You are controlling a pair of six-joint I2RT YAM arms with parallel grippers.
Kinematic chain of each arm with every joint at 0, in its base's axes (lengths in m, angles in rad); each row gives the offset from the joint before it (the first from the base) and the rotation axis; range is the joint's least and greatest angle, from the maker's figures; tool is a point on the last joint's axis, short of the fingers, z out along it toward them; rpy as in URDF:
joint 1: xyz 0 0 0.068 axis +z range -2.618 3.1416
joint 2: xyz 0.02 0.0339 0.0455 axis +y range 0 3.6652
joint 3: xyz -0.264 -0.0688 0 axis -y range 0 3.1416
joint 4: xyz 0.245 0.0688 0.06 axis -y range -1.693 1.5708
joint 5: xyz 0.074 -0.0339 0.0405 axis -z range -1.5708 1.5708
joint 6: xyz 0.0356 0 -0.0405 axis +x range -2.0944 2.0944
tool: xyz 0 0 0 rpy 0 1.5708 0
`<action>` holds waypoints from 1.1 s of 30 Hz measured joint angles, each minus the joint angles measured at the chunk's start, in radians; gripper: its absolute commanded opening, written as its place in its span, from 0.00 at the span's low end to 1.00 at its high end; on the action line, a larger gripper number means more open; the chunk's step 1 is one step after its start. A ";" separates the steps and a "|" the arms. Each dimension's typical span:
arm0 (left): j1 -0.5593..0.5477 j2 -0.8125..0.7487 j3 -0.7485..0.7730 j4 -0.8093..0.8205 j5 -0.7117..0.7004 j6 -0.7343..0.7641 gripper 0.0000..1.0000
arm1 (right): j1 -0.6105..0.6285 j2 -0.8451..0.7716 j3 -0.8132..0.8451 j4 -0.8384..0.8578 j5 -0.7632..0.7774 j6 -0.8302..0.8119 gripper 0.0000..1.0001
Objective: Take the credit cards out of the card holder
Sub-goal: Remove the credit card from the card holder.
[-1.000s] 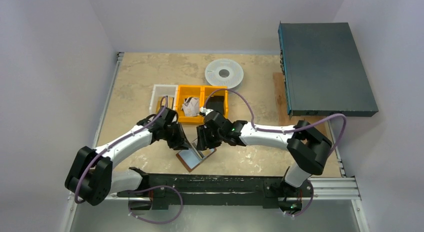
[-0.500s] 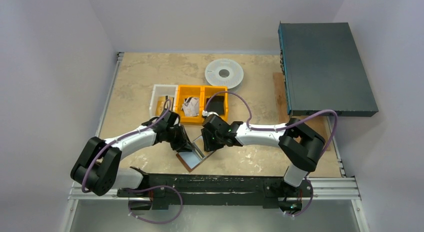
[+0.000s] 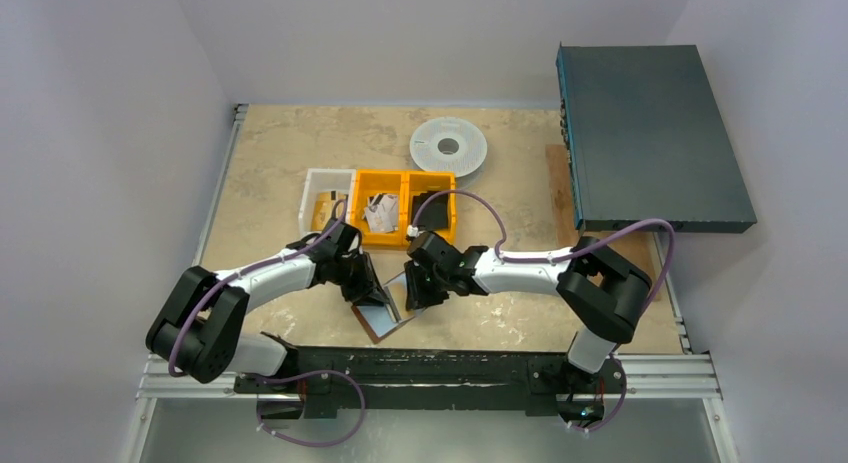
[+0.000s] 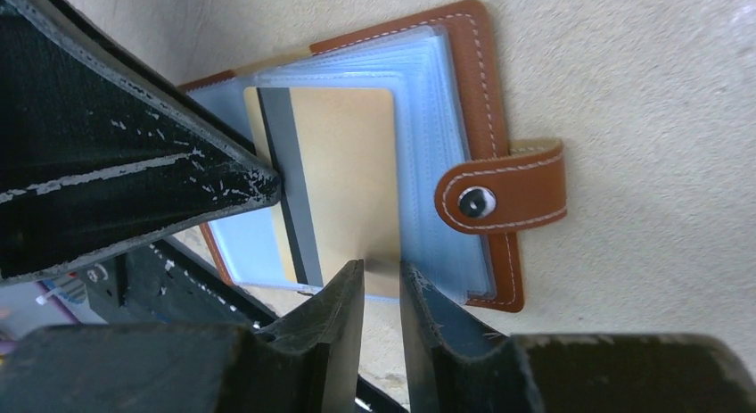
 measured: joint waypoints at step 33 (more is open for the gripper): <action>0.000 -0.044 -0.109 0.117 0.101 -0.031 0.07 | -0.004 0.027 0.008 0.009 -0.077 0.021 0.19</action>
